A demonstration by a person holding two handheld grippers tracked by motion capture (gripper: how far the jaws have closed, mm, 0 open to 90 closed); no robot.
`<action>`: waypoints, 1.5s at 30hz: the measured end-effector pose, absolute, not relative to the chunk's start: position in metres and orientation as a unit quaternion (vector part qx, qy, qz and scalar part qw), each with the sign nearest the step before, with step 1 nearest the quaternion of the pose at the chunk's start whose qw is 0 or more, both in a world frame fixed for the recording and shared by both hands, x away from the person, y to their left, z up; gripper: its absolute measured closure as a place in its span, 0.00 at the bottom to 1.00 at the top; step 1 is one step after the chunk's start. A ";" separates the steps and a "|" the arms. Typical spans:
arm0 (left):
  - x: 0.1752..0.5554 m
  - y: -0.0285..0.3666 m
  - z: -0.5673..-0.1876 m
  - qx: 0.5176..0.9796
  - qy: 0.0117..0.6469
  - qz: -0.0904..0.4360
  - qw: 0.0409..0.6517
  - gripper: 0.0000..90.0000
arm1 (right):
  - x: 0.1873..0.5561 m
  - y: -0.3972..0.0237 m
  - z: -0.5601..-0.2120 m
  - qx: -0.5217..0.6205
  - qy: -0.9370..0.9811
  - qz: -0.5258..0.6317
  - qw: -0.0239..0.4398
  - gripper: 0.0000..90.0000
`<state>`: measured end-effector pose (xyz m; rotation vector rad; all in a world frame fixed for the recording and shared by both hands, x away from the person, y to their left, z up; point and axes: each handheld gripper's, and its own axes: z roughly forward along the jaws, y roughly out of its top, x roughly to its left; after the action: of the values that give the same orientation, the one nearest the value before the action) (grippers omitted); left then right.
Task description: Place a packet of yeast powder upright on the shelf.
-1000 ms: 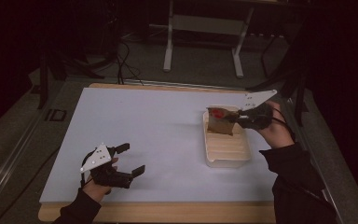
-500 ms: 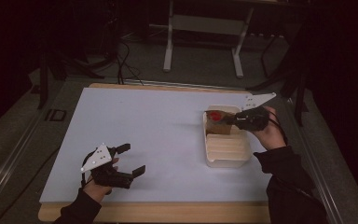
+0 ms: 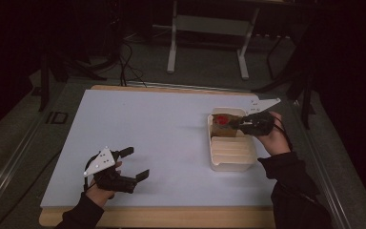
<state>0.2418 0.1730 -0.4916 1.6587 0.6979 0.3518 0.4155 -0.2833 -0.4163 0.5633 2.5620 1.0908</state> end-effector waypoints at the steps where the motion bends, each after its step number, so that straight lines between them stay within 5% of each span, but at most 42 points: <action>1: 0.242 0.173 -0.492 0.719 0.301 0.152 0.608 0.03 | 0.414 -0.283 -0.415 0.198 0.890 0.379 0.156 0.78; 5: 0.242 0.172 -0.493 0.721 0.302 0.151 0.605 0.03 | 0.410 -0.282 -0.406 0.233 0.874 0.391 0.171 0.59; 14: 0.242 0.171 -0.493 0.723 0.299 0.150 0.604 0.03 | 0.398 -0.284 -0.382 0.250 0.845 0.436 0.184 0.43; 38: 0.239 0.169 -0.493 0.730 0.290 0.157 0.598 0.03 | 0.354 -0.259 -0.357 0.223 0.836 0.464 0.192 0.38; 45: 0.239 0.171 -0.493 0.731 0.290 0.162 0.596 0.03 | 0.327 -0.246 -0.362 0.231 0.827 0.477 0.189 0.25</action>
<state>0.2386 0.1711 -0.4931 1.6983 0.6730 0.3753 0.3268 -0.2456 -0.3622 0.6487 2.3247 1.3403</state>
